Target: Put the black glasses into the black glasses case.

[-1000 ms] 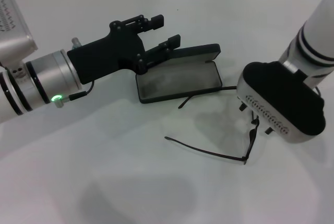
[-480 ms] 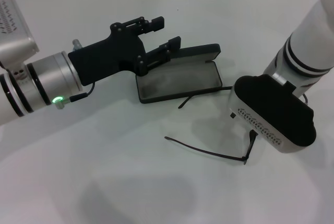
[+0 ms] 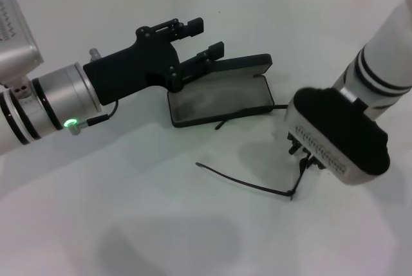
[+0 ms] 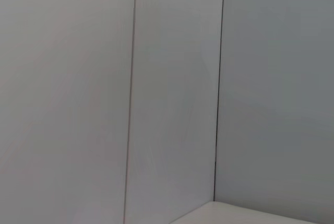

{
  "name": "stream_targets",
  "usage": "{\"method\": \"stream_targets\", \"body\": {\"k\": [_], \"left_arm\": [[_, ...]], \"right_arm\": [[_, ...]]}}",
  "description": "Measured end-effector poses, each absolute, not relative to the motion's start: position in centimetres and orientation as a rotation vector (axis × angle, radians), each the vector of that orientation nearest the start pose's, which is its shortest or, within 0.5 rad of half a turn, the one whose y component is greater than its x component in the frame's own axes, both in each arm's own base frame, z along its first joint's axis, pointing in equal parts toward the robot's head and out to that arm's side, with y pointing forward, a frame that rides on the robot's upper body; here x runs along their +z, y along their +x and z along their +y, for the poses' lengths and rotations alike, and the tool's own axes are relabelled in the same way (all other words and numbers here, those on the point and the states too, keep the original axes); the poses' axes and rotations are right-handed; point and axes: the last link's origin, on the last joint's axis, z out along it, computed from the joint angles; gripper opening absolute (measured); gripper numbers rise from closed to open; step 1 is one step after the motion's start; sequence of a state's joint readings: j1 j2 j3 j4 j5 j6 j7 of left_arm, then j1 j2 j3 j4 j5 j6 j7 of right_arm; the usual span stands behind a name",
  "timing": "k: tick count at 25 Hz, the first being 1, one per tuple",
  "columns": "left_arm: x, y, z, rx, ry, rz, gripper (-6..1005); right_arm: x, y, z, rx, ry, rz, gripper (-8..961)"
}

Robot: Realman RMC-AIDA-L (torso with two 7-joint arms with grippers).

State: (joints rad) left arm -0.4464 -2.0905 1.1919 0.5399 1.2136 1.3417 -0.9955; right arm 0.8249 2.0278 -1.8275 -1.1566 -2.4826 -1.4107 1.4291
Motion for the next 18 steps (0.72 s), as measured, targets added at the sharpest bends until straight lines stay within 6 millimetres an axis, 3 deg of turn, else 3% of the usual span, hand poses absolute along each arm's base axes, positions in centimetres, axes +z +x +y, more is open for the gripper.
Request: {"method": "stream_targets", "body": {"k": [6, 9, 14, 18], "left_arm": [[-2.9, -22.9, 33.5, -1.025, -2.443, -0.335, 564], [-2.9, -23.0, 33.3, -1.031, -2.445, -0.333, 566], [-2.6, -22.8, 32.9, -1.070, -2.446, -0.314, 573], [-2.3, -22.4, 32.2, -1.126, -2.464, -0.260, 573]], "right_arm": [[-5.4, 14.5, 35.7, -0.891, -2.915, -1.097, 269], [-3.8, 15.0, 35.6, -0.775, -2.961, -0.992, 154], [-0.4, 15.9, 34.4, -0.449, -2.975, -0.903, 102], [1.9, 16.8, 34.0, -0.062, -2.914, -0.784, 102]]}}
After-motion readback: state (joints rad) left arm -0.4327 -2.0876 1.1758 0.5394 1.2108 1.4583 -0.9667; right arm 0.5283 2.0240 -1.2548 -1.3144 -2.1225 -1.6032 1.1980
